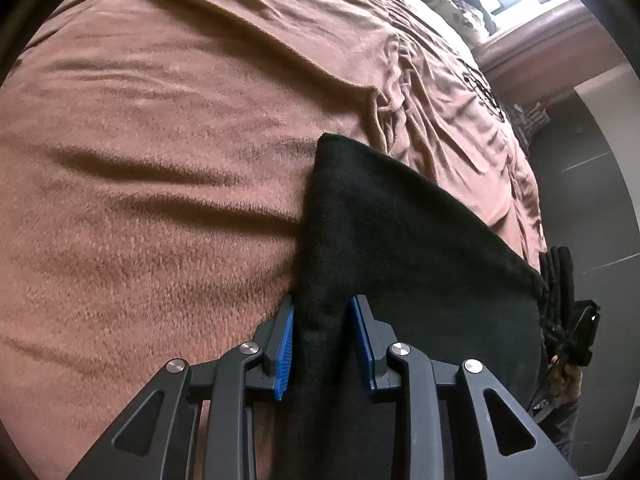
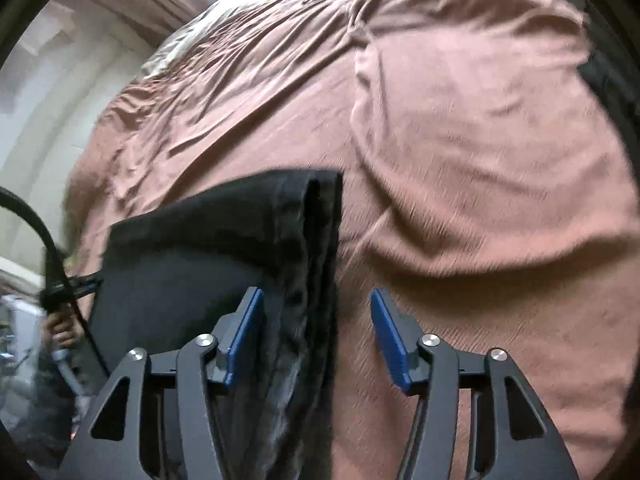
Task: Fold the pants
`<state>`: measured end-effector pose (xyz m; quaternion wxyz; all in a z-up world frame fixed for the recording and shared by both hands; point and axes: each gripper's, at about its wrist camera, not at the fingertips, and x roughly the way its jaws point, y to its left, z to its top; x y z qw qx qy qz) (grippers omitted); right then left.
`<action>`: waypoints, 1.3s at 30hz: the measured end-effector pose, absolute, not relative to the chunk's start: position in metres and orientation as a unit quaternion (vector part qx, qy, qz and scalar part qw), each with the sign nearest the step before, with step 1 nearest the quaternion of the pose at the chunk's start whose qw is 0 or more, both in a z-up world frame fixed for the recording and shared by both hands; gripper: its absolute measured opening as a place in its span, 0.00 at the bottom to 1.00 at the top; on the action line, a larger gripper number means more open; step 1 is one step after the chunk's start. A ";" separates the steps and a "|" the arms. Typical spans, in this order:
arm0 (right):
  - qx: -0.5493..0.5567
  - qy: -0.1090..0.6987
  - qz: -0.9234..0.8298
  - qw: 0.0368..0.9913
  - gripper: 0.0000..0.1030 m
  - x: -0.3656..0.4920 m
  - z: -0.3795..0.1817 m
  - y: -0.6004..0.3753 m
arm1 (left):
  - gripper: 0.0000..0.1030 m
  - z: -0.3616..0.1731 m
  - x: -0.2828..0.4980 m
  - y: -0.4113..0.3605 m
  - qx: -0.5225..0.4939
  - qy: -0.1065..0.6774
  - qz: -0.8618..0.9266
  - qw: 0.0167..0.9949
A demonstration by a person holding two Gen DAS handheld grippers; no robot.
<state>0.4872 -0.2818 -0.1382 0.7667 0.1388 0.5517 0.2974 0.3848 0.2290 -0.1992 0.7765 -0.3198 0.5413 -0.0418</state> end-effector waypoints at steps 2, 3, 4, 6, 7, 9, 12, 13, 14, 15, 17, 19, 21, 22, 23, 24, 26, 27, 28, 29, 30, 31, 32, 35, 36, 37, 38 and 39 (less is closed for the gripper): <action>0.165 0.565 0.321 0.742 0.52 0.483 -0.148 -0.286 | 0.29 -0.200 0.388 0.230 -0.325 0.539 -0.046 0.776; 0.175 0.568 0.329 0.734 0.52 0.482 -0.152 -0.287 | 0.30 -0.201 0.391 0.231 -0.328 0.537 -0.049 0.775; 0.187 0.570 0.341 0.724 0.52 0.481 -0.156 -0.288 | 0.30 -0.201 0.393 0.231 -0.329 0.537 -0.050 0.775; 0.203 0.574 0.354 0.710 0.53 0.481 -0.162 -0.288 | 0.30 -0.202 0.398 0.232 -0.331 0.536 -0.054 0.775; 0.210 0.576 0.358 0.704 0.53 0.483 -0.165 -0.289 | 0.30 -0.203 0.401 0.231 -0.330 0.536 -0.055 0.775; 0.221 0.579 0.363 0.696 0.53 0.488 -0.170 -0.289 | 0.30 -0.203 0.406 0.231 -0.329 0.536 -0.057 0.775; 0.231 0.576 0.367 0.693 0.52 0.496 -0.173 -0.287 | 0.31 -0.204 0.413 0.232 -0.328 0.535 -0.059 0.776; 0.231 0.574 0.367 0.695 0.53 0.499 -0.174 -0.287 | 0.31 -0.204 0.416 0.232 -0.328 0.534 -0.060 0.777; 0.229 0.572 0.368 0.697 0.52 0.504 -0.173 -0.285 | 0.31 -0.204 0.418 0.232 -0.329 0.533 -0.061 0.777; 0.224 0.569 0.369 0.700 0.47 0.506 -0.172 -0.285 | 0.31 -0.205 0.421 0.232 -0.329 0.533 -0.061 0.777; 0.204 0.566 0.366 0.710 0.34 0.505 -0.171 -0.283 | 0.31 -0.205 0.424 0.232 -0.332 0.532 -0.062 0.777; 0.188 0.555 0.364 0.724 0.23 0.497 -0.160 -0.284 | 0.27 -0.203 0.425 0.233 -0.328 0.526 -0.063 0.782; 0.167 0.542 0.360 0.741 0.17 0.488 -0.147 -0.280 | 0.11 -0.197 0.423 0.231 -0.319 0.516 -0.070 0.792; 0.154 0.536 0.356 0.750 0.16 0.483 -0.140 -0.278 | 0.10 -0.193 0.422 0.232 -0.318 0.510 -0.071 0.796; 0.145 0.533 0.352 0.756 0.16 0.478 -0.135 -0.276 | 0.09 -0.189 0.421 0.232 -0.318 0.503 -0.072 0.800; 0.136 0.529 0.349 0.761 0.15 0.475 -0.130 -0.274 | 0.09 -0.185 0.419 0.233 -0.319 0.496 -0.073 0.804; 0.129 0.520 0.347 0.769 0.15 0.469 -0.120 -0.273 | 0.09 -0.175 0.415 0.236 -0.325 0.481 -0.076 0.810; 0.125 0.516 0.347 0.773 0.15 0.466 -0.114 -0.272 | 0.08 -0.168 0.413 0.238 -0.327 0.473 -0.079 0.814; 0.122 0.512 0.346 0.777 0.14 0.463 -0.109 -0.268 | 0.08 -0.163 0.412 0.238 -0.328 0.467 -0.080 0.817; 0.115 0.507 0.345 0.781 0.14 0.460 -0.103 -0.265 | 0.08 -0.159 0.411 0.239 -0.329 0.463 -0.081 0.819; 0.109 0.504 0.345 0.784 0.14 0.458 -0.100 -0.266 | 0.08 -0.153 0.410 0.240 -0.327 0.458 -0.080 0.823; 0.103 0.500 0.343 0.788 0.14 0.456 -0.095 -0.262 | 0.08 -0.149 0.409 0.241 -0.327 0.454 -0.078 0.825; 0.098 0.497 0.342 0.791 0.14 0.456 -0.091 -0.259 | 0.08 -0.147 0.408 0.242 -0.326 0.452 -0.077 0.826; 0.086 0.491 0.342 0.797 0.14 0.456 -0.087 -0.248 | 0.08 -0.141 0.406 0.249 -0.326 0.445 -0.070 0.831; 0.084 0.490 0.342 0.797 0.14 0.458 -0.086 -0.244 | 0.08 -0.140 0.405 0.253 -0.330 0.441 -0.068 0.832; 0.083 0.490 0.341 0.798 0.14 0.461 -0.086 -0.238 | 0.08 -0.139 0.405 0.256 -0.333 0.438 -0.065 0.832; 0.084 0.490 0.342 0.797 0.14 0.463 -0.086 -0.233 | 0.08 -0.138 0.404 0.261 -0.335 0.435 -0.061 0.834; 0.085 0.489 0.344 0.797 0.14 0.465 -0.086 -0.229 | 0.08 -0.136 0.405 0.264 -0.336 0.432 -0.058 0.835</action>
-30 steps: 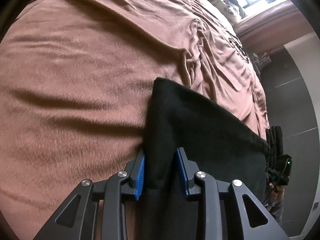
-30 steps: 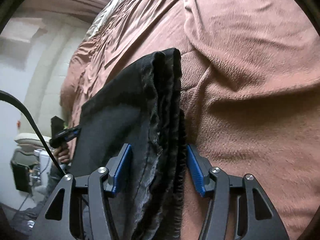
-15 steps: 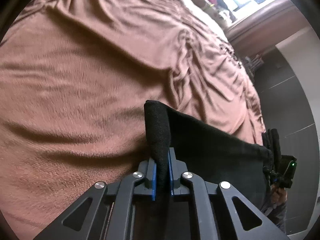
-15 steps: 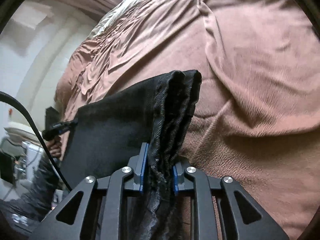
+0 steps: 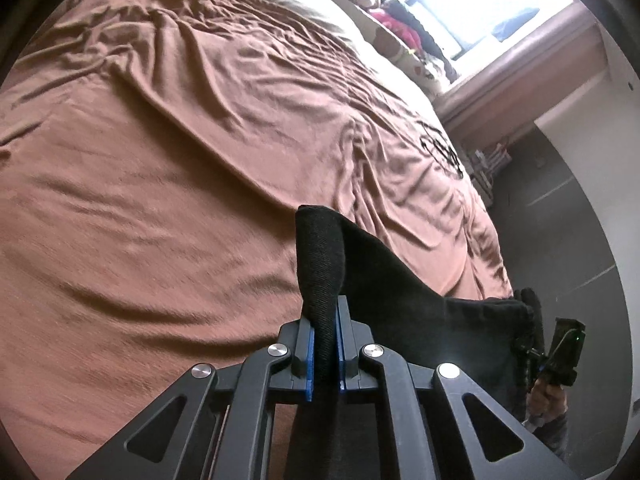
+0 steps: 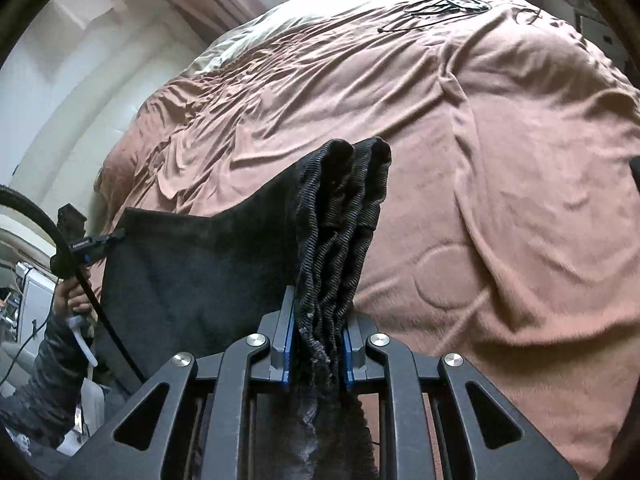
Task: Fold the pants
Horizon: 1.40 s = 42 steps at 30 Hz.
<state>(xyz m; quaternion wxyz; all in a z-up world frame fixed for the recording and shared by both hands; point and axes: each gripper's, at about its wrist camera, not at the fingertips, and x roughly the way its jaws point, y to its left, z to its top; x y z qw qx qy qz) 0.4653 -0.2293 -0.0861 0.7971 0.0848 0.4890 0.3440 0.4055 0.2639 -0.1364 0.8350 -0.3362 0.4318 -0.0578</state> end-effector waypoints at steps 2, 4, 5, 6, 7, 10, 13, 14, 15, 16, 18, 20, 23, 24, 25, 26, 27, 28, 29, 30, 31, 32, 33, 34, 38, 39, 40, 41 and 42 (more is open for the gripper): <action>0.083 0.486 0.348 0.797 0.14 0.471 -0.087 -0.220 | 0.08 -0.134 0.406 0.272 -0.338 0.427 -0.051 0.837; 0.080 0.484 0.351 0.797 0.14 0.479 -0.088 -0.206 | 0.08 -0.131 0.408 0.281 -0.338 0.422 -0.042 0.840; 0.079 0.483 0.353 0.797 0.14 0.483 -0.089 -0.200 | 0.08 -0.130 0.409 0.285 -0.337 0.421 -0.039 0.841; 0.078 0.482 0.355 0.797 0.14 0.487 -0.091 -0.194 | 0.08 -0.128 0.412 0.290 -0.335 0.420 -0.034 0.843; 0.077 0.481 0.356 0.797 0.14 0.491 -0.091 -0.189 | 0.08 -0.127 0.414 0.294 -0.335 0.419 -0.032 0.843; 0.077 0.478 0.361 0.797 0.14 0.504 -0.093 -0.173 | 0.08 -0.124 0.421 0.306 -0.334 0.415 -0.023 0.846; 0.077 0.475 0.365 0.797 0.14 0.514 -0.096 -0.163 | 0.08 -0.122 0.429 0.317 -0.333 0.411 -0.018 0.848; 0.078 0.474 0.366 0.797 0.14 0.518 -0.098 -0.158 | 0.08 -0.122 0.433 0.320 -0.334 0.411 -0.016 0.848; 0.077 0.473 0.367 0.797 0.14 0.521 -0.100 -0.153 | 0.08 -0.122 0.437 0.323 -0.334 0.411 -0.014 0.848; 0.078 0.472 0.368 0.797 0.14 0.525 -0.101 -0.150 | 0.08 -0.122 0.440 0.325 -0.333 0.411 -0.013 0.849; 0.079 0.471 0.368 0.798 0.14 0.531 -0.103 -0.146 | 0.08 -0.125 0.450 0.330 -0.335 0.412 -0.014 0.847; 0.082 0.472 0.363 0.799 0.14 0.539 -0.108 -0.142 | 0.08 -0.128 0.459 0.332 -0.337 0.413 -0.016 0.846; 0.086 0.475 0.355 0.801 0.14 0.547 -0.117 -0.137 | 0.08 -0.134 0.475 0.336 -0.337 0.415 -0.018 0.845; 0.088 0.479 0.351 0.800 0.14 0.549 -0.122 -0.136 | 0.08 -0.139 0.481 0.336 -0.335 0.422 -0.016 0.842; 0.088 0.482 0.348 0.799 0.14 0.551 -0.126 -0.135 | 0.09 -0.143 0.486 0.336 -0.332 0.432 -0.014 0.838; 0.088 0.490 0.342 0.797 0.15 0.554 -0.132 -0.134 | 0.10 -0.149 0.490 0.337 -0.330 0.445 -0.010 0.833; 0.086 0.502 0.333 0.793 0.19 0.557 -0.139 -0.133 | 0.13 -0.157 0.493 0.338 -0.330 0.461 0.001 0.824; 0.083 0.511 0.320 0.793 0.20 0.559 -0.142 -0.133 | 0.15 -0.162 0.492 0.339 -0.331 0.467 0.011 0.820; 0.078 0.518 0.305 0.795 0.30 0.560 -0.146 -0.133 | 0.22 -0.167 0.488 0.340 -0.331 0.470 0.022 0.818; 0.070 0.519 0.292 0.801 0.40 0.559 -0.147 -0.134 | 0.33 -0.169 0.484 0.343 -0.331 0.470 0.030 0.818; 0.066 0.514 0.284 0.806 0.43 0.557 -0.145 -0.136 | 0.39 -0.172 0.478 0.345 -0.333 0.470 0.032 0.817; 0.065 0.513 0.280 0.809 0.48 0.556 -0.144 -0.138 | 0.46 -0.175 0.473 0.347 -0.339 0.469 0.032 0.815; 0.066 0.514 0.277 0.809 0.49 0.554 -0.143 -0.140 | 0.46 -0.178 0.464 0.349 -0.347 0.469 0.029 0.812; 0.067 0.514 0.273 0.810 0.49 0.551 -0.140 -0.143 | 0.46 -0.179 0.458 0.350 -0.349 0.471 0.027 0.810; 0.059 0.501 0.260 0.823 0.49 0.537 -0.124 -0.148 | 0.46 -0.183 0.428 0.346 -0.349 0.481 0.024 0.804; 0.059 0.498 0.260 0.825 0.49 0.532 -0.119 -0.148 | 0.46 -0.183 0.418 0.344 -0.352 0.482 0.020 0.802; 0.058 0.494 0.261 0.827 0.49 0.526 -0.114 -0.148 | 0.46 -0.183 0.411 0.343 -0.354 0.482 0.018 0.801; 0.059 0.491 0.261 0.829 0.49 0.521 -0.110 -0.148 | 0.46 -0.183 0.403 0.340 -0.356 0.482 0.017 0.800; 0.059 0.488 0.261 0.831 0.49 0.516 -0.106 -0.149 | 0.46 -0.183 0.395 0.338 -0.358 0.483 0.015 0.799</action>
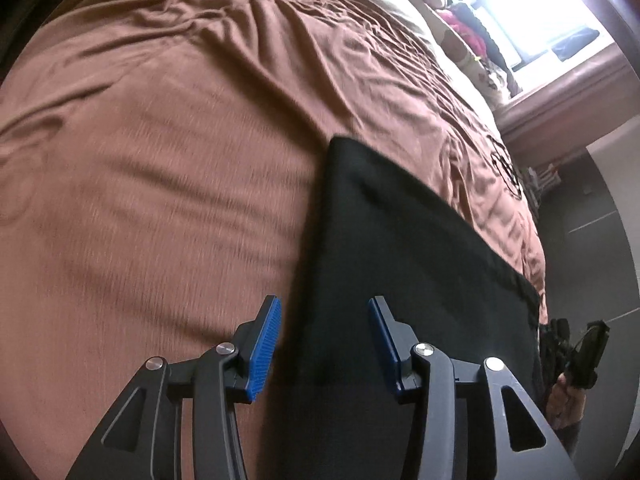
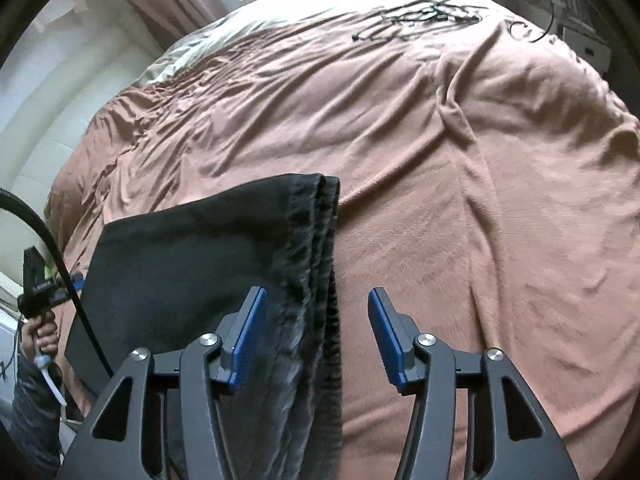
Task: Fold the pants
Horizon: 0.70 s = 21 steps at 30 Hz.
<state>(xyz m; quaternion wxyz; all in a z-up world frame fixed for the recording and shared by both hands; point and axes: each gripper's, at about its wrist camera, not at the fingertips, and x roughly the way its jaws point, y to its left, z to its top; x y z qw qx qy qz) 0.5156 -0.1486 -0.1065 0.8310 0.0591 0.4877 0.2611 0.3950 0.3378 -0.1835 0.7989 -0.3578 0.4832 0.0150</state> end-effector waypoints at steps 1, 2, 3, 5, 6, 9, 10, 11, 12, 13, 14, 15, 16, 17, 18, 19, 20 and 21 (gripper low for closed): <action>0.059 0.485 0.262 0.832 0.49 0.510 -0.103 -0.150 | 0.46 -0.184 0.389 0.336 -0.360 0.484 0.014 0.798; 0.059 0.483 0.263 0.833 0.49 0.505 -0.101 -0.151 | 0.46 -0.185 0.381 0.333 -0.364 0.485 0.013 0.795; 0.060 0.481 0.265 0.833 0.49 0.500 -0.098 -0.151 | 0.46 -0.187 0.374 0.331 -0.368 0.485 0.011 0.793; 0.058 0.478 0.267 0.835 0.49 0.491 -0.093 -0.153 | 0.46 -0.189 0.363 0.326 -0.376 0.483 0.009 0.791; 0.056 0.476 0.267 0.836 0.49 0.487 -0.091 -0.153 | 0.46 -0.190 0.355 0.323 -0.382 0.481 0.008 0.789; 0.055 0.474 0.271 0.836 0.49 0.475 -0.085 -0.150 | 0.46 -0.192 0.339 0.318 -0.396 0.477 0.005 0.785; 0.053 0.474 0.270 0.836 0.49 0.471 -0.084 -0.148 | 0.46 -0.192 0.333 0.316 -0.402 0.476 0.006 0.782; 0.050 0.474 0.269 0.837 0.49 0.467 -0.082 -0.147 | 0.46 -0.192 0.327 0.314 -0.406 0.472 0.009 0.782; 0.047 0.472 0.272 0.837 0.49 0.464 -0.079 -0.147 | 0.46 -0.192 0.322 0.312 -0.408 0.470 0.010 0.783; 0.045 0.470 0.276 0.837 0.49 0.460 -0.077 -0.144 | 0.46 -0.192 0.318 0.311 -0.410 0.468 0.011 0.783; 0.044 0.468 0.280 0.837 0.49 0.456 -0.076 -0.142 | 0.46 -0.192 0.314 0.310 -0.415 0.466 0.012 0.782; 0.043 0.466 0.284 0.837 0.49 0.454 -0.073 -0.142 | 0.46 -0.193 0.308 0.308 -0.421 0.463 0.012 0.780; 0.041 0.464 0.288 0.837 0.49 0.449 -0.071 -0.139 | 0.46 -0.193 0.304 0.306 -0.423 0.462 0.012 0.780; 0.040 0.463 0.290 0.837 0.49 0.446 -0.070 -0.138 | 0.46 -0.193 0.301 0.305 -0.425 0.459 0.014 0.780; 0.039 0.461 0.293 0.837 0.49 0.444 -0.069 -0.136 | 0.46 -0.193 0.296 0.303 -0.430 0.454 0.014 0.780; 0.039 0.459 0.297 0.837 0.49 0.442 -0.068 -0.134 | 0.46 -0.193 0.293 0.303 -0.434 0.451 0.014 0.780; 0.039 0.458 0.300 0.836 0.49 0.439 -0.068 -0.132 | 0.46 -0.193 0.290 0.303 -0.439 0.448 0.017 0.779; 0.038 0.457 0.304 0.835 0.49 0.436 -0.068 -0.129 | 0.46 -0.193 0.286 0.302 -0.446 0.444 0.018 0.777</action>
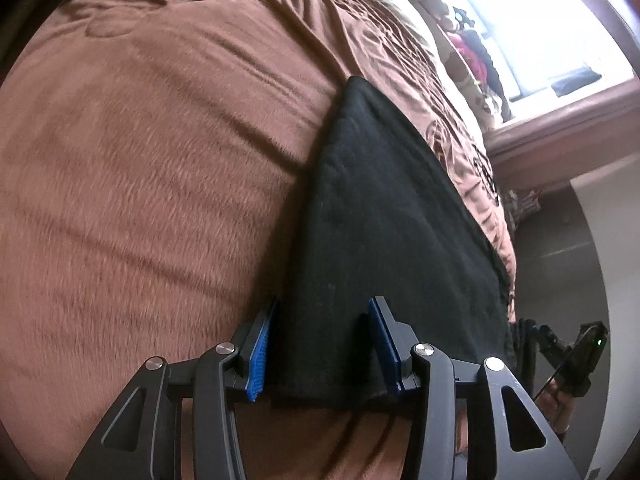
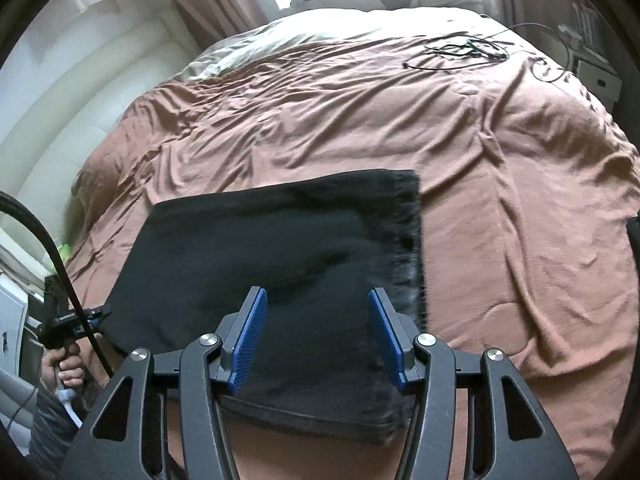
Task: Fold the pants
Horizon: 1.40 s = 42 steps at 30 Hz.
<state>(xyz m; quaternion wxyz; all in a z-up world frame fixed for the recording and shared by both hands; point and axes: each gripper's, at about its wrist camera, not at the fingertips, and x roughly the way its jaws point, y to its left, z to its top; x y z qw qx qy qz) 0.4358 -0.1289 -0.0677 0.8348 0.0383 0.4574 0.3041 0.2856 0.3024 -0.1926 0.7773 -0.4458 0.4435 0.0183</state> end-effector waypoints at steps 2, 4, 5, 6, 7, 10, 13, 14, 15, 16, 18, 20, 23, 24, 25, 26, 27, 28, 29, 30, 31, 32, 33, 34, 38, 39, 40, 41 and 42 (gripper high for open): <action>0.028 0.455 0.311 0.834 0.49 0.431 -0.068 -0.120 | 0.46 -0.193 0.280 0.301 -0.456 0.435 0.020 0.777; 0.019 0.453 0.319 0.832 0.49 0.426 -0.070 -0.110 | 0.46 -0.195 0.274 0.299 -0.466 0.427 0.023 0.774; 0.018 0.453 0.324 0.830 0.49 0.424 -0.072 -0.104 | 0.46 -0.196 0.270 0.297 -0.472 0.423 0.025 0.773; 0.019 0.452 0.329 0.829 0.49 0.422 -0.074 -0.098 | 0.46 -0.197 0.268 0.297 -0.478 0.418 0.026 0.772; 0.019 0.451 0.331 0.829 0.49 0.421 -0.076 -0.093 | 0.46 -0.197 0.266 0.296 -0.483 0.412 0.028 0.772; 0.020 0.454 0.336 0.825 0.49 0.419 -0.086 -0.079 | 0.46 -0.198 0.262 0.297 -0.500 0.395 0.037 0.770; 0.030 0.454 0.345 0.821 0.49 0.419 -0.094 -0.064 | 0.46 -0.202 0.260 0.298 -0.514 0.384 0.042 0.766; 0.033 0.454 0.347 0.820 0.49 0.420 -0.096 -0.059 | 0.46 -0.202 0.257 0.299 -0.515 0.381 0.043 0.767; 0.037 0.453 0.349 0.819 0.49 0.420 -0.097 -0.054 | 0.46 -0.202 0.258 0.299 -0.515 0.380 0.044 0.767; 0.036 0.450 0.351 0.820 0.49 0.419 -0.099 -0.048 | 0.46 -0.202 0.259 0.299 -0.516 0.380 0.044 0.767; 0.033 0.444 0.351 0.824 0.49 0.418 -0.102 -0.039 | 0.46 -0.202 0.264 0.300 -0.519 0.379 0.046 0.765; 0.033 0.442 0.354 0.823 0.49 0.417 -0.108 -0.032 | 0.46 -0.202 0.266 0.301 -0.519 0.378 0.049 0.765; 0.037 0.445 0.359 0.820 0.49 0.416 -0.115 -0.021 | 0.46 -0.204 0.275 0.301 -0.522 0.375 0.048 0.765; 0.039 0.446 0.360 0.819 0.49 0.415 -0.117 -0.016 | 0.46 -0.205 0.274 0.301 -0.524 0.373 0.049 0.764; 0.043 0.446 0.361 0.818 0.49 0.415 -0.118 -0.012 | 0.46 -0.206 0.275 0.301 -0.525 0.371 0.050 0.764; 0.045 0.445 0.363 0.817 0.49 0.414 -0.117 -0.009 | 0.46 -0.205 0.274 0.301 -0.526 0.369 0.051 0.764; 0.047 0.444 0.365 0.817 0.49 0.412 -0.117 -0.006 | 0.46 -0.204 0.275 0.299 -0.526 0.367 0.052 0.766; 0.049 0.443 0.368 0.817 0.49 0.411 -0.116 -0.002 | 0.46 -0.204 0.275 0.298 -0.525 0.366 0.053 0.766; 0.049 0.442 0.369 0.816 0.49 0.409 -0.116 0.000 | 0.41 -0.204 0.273 0.298 -0.525 0.364 0.055 0.767; 0.049 0.440 0.370 0.817 0.49 0.408 -0.116 0.002 | 0.34 -0.205 0.272 0.297 -0.524 0.363 0.060 0.768; 0.049 0.439 0.369 0.818 0.49 0.408 -0.116 0.003 | 0.32 -0.207 0.271 0.297 -0.525 0.362 0.062 0.768; 0.047 0.438 0.367 0.819 0.49 0.407 -0.117 0.004 | 0.27 -0.208 0.269 0.297 -0.529 0.359 0.062 0.766; 0.045 0.440 0.366 0.819 0.49 0.407 -0.118 0.005 | 0.22 -0.208 0.267 0.298 -0.534 0.354 0.061 0.765; 0.042 0.442 0.365 0.819 0.46 0.408 -0.120 0.006 | 0.19 -0.208 0.265 0.299 -0.539 0.351 0.062 0.763; 0.029 0.451 0.354 0.819 0.39 0.406 -0.127 0.008 | 0.14 -0.201 0.261 0.298 -0.542 0.339 0.054 0.767; 0.024 0.456 0.354 0.816 0.37 0.404 -0.129 0.010 | 0.14 -0.198 0.260 0.297 -0.541 0.335 0.052 0.769; 0.017 0.462 0.354 0.813 0.37 0.401 -0.134 0.013 | 0.14 -0.195 0.259 0.297 -0.542 0.332 0.050 0.771; 0.014 0.464 0.355 0.812 0.33 0.399 -0.136 0.016 | 0.14 -0.193 0.258 0.297 -0.544 0.329 0.048 0.771; 0.008 0.468 0.354 0.810 0.28 0.397 -0.140 0.019 | 0.14 -0.192 0.258 0.296 -0.545 0.327 0.047 0.771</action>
